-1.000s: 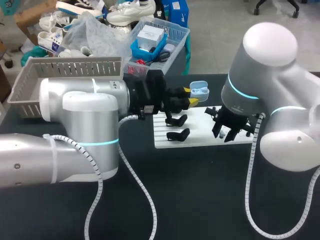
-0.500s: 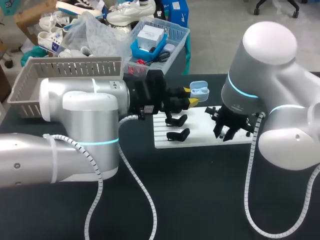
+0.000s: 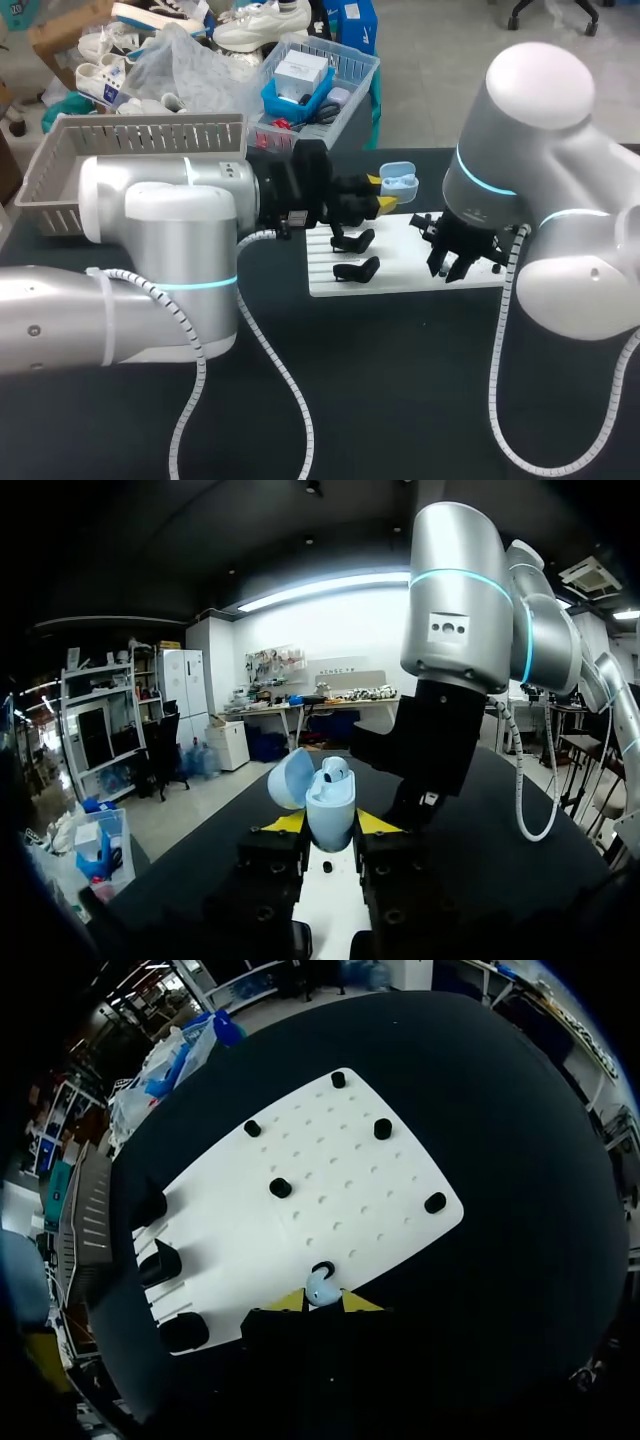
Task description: Pick up each earbud case from the left stands, insert the matching earbuds, close the lid, and place the case in the box.
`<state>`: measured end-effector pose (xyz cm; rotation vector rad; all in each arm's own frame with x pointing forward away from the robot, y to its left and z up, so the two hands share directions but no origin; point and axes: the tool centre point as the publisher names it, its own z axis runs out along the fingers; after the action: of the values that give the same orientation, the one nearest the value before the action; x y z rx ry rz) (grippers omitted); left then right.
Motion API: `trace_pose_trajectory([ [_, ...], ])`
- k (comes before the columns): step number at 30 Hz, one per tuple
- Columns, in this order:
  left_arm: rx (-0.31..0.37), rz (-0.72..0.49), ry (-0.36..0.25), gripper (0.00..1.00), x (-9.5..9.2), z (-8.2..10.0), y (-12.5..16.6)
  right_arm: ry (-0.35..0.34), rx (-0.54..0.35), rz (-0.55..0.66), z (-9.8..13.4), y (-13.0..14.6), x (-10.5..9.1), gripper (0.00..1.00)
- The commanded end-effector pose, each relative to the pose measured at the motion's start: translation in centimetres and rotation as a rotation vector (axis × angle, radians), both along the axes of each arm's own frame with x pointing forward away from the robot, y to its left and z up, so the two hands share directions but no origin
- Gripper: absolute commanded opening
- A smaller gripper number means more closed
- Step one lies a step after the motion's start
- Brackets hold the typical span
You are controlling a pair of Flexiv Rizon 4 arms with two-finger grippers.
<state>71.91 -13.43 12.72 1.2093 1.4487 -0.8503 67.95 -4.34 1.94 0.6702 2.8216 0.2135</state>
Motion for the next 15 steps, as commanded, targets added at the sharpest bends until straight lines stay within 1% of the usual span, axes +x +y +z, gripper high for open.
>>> trace_pose_trajectory([
  [1, -0.004, 0.001, -0.003, 0.00, -0.03, -0.09, 0.03, -0.006, -0.002, -0.001, 0.38, -0.29, -0.33, 0.00],
  [8, -0.004, 0.001, -0.003, 0.00, -0.03, -0.09, 0.03, -0.015, -0.001, -0.005, 0.88, -0.61, -0.49, 0.00],
  [15, -0.004, 0.001, -0.003, 0.00, -0.03, -0.09, 0.03, -0.019, -0.002, 0.000, 1.36, -0.67, -1.09, 0.00],
])
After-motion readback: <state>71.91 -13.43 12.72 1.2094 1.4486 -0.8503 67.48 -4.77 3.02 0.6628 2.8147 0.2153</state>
